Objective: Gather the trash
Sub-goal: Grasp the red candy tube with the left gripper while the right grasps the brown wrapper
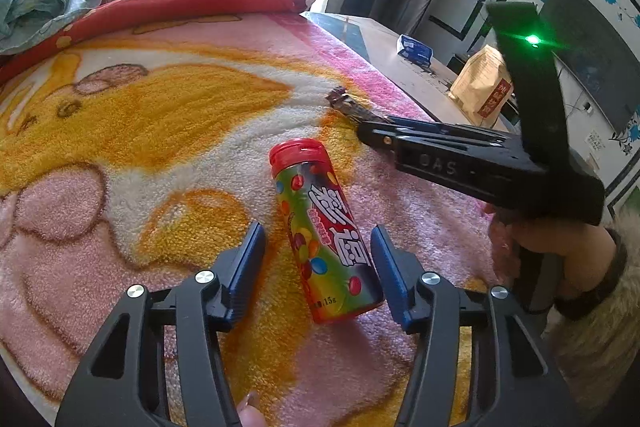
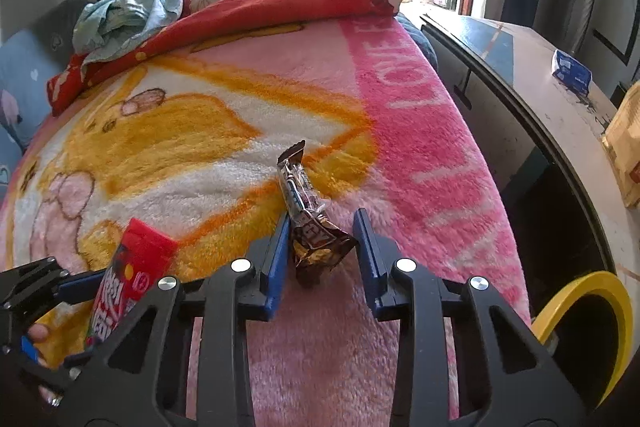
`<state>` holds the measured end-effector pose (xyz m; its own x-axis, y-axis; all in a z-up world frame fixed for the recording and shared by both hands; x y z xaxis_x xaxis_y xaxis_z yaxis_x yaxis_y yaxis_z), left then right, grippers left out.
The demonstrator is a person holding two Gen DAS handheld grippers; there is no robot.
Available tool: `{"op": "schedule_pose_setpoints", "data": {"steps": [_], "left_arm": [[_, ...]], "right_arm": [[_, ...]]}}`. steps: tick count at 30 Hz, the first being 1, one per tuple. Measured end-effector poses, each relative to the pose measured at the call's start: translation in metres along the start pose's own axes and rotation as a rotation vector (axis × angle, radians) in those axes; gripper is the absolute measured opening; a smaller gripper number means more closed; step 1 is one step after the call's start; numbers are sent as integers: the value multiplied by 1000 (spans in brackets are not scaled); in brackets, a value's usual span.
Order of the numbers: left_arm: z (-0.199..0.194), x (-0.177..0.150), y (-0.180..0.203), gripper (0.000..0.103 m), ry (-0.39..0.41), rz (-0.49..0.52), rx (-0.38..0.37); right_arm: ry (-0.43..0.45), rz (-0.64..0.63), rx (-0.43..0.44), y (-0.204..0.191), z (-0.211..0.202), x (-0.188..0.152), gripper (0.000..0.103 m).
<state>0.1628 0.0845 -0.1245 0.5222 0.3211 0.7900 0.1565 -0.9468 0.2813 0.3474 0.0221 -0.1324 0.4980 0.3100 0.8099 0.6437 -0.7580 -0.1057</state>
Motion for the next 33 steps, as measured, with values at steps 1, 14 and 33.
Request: {"op": "schedule_pose_setpoints", "data": {"steps": [1, 14, 33], "left_arm": [[0, 0, 0, 48, -1, -1, -3], [-2, 2, 14, 30, -4, 8, -53], [-14, 14, 77, 28, 52, 100, -165]], "right_arm": [[2, 4, -1, 1, -3, -1, 24], [69, 83, -23, 26, -61, -16, 22], [161, 207, -134, 87, -139, -41, 22]]}}
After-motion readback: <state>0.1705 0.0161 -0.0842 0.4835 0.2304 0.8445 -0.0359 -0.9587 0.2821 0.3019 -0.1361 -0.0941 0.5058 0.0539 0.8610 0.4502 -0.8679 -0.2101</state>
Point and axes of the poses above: each gripper's, at about its wrist camera, not at the fingertips, and z roughly the way its jaws point, y to its right, x to its top, the point moved 2 cm from there along z, roughly the way its jaws point, and after that the axes turned 15 degrees about y, right-handed, at the moved point
